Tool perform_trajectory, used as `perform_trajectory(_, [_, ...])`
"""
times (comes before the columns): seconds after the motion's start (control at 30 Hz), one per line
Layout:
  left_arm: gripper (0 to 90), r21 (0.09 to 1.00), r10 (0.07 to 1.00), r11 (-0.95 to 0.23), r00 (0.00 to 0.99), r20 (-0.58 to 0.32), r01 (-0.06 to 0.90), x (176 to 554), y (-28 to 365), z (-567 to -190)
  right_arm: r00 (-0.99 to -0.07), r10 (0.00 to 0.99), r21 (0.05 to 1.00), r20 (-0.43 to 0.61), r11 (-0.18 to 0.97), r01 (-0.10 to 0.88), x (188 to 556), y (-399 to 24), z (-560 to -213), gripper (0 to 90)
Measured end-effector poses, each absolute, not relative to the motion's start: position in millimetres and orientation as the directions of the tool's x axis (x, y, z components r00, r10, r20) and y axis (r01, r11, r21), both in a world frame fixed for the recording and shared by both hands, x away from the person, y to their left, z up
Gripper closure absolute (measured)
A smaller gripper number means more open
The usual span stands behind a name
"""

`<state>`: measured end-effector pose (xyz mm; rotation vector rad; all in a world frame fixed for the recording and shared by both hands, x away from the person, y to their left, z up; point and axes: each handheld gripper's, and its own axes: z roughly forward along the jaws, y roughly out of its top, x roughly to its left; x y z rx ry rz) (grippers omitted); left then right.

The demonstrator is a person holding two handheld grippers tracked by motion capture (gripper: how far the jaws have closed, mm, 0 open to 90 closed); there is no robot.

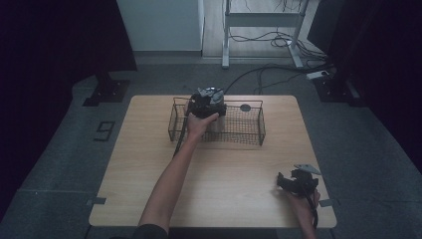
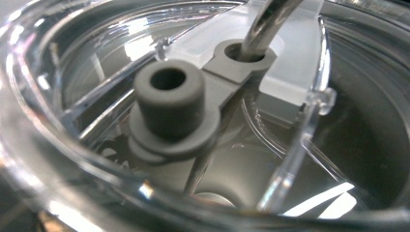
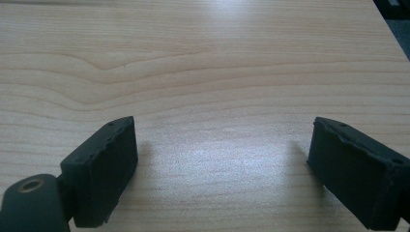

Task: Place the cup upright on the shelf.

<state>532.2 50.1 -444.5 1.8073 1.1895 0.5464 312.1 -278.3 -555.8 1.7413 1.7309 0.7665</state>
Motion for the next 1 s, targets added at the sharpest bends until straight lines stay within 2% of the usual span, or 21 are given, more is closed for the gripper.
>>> perform_trajectory(0.67, [3.7, 0.833, 0.904, -0.188, 0.424, -0.061, 0.521, 530, 42, -470, 0.004, 1.000, 0.734, 0.011, -0.010, 0.679, 312, -278, -556, 10.1])
perform_trajectory(1.0, [3.6, 0.836, 0.899, -0.178, 0.432, -0.077, 0.519, 526, 48, -473, 0.003, 1.000, 0.734, 0.010, -0.009, 0.679, 312, -278, -556, 10.1])
